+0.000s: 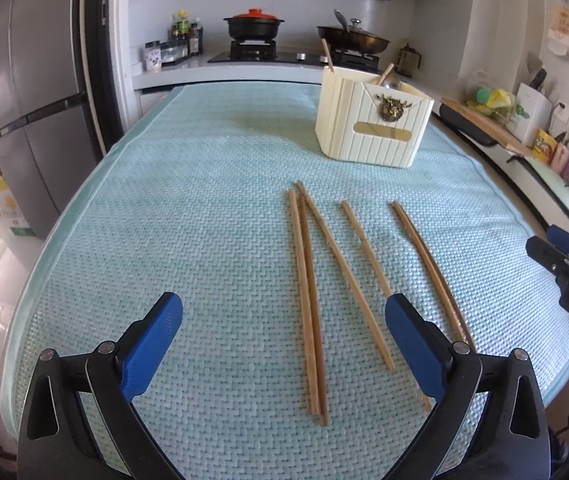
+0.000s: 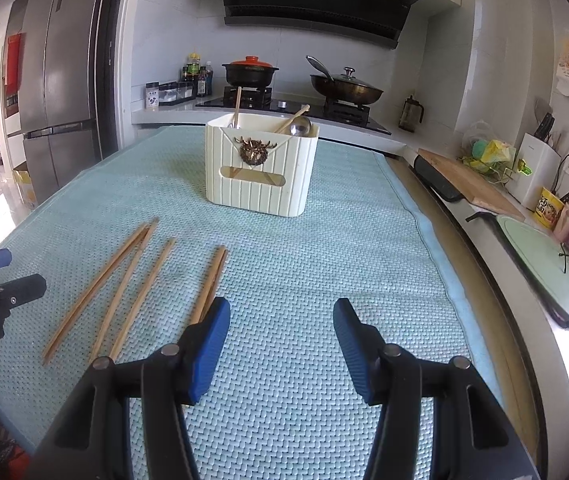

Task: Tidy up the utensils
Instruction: 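Lower both open tools toward the loose wooden chopsticks on the towel, then grasp a wooden chopstick with the left tool while the right tool grasps another chopstick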

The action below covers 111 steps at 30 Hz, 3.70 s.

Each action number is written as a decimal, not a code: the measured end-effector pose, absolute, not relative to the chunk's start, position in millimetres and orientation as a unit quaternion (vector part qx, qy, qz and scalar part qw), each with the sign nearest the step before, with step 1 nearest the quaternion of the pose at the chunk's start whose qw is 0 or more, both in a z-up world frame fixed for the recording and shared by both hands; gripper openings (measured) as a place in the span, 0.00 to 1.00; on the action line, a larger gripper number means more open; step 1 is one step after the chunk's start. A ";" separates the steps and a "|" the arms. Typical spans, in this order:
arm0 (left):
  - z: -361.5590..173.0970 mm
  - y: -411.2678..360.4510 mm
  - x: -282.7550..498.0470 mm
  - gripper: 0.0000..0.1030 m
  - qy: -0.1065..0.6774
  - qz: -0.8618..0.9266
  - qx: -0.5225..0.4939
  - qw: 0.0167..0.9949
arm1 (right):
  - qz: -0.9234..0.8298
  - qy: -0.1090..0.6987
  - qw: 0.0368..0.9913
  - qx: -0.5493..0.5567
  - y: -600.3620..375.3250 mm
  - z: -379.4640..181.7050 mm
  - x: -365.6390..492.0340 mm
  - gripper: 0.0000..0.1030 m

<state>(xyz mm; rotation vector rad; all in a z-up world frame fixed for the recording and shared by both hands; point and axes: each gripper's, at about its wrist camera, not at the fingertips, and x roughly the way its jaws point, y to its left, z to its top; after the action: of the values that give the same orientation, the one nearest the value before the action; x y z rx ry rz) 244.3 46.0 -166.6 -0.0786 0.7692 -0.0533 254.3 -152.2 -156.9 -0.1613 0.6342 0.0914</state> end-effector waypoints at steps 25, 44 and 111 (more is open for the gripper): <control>-203.3 72.2 271.3 0.99 0.432 -0.005 -0.036 0.901 | 0.134 0.399 0.906 -0.034 -126.0 -214.7 281.7 0.35; -213.0 78.6 284.4 0.99 0.445 0.000 -0.046 0.895 | 0.129 0.416 0.897 -0.071 -117.2 -229.6 295.7 0.27; -151.2 51.9 377.4 0.05 0.429 -0.139 0.007 0.893 | 0.199 0.414 0.887 0.046 -145.1 -158.3 405.8 0.06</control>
<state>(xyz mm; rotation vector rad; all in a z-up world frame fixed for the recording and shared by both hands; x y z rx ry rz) 377.4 51.9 -151.2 0.0142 0.8900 -0.2875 405.8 -145.1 -158.3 0.0962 0.8605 0.4127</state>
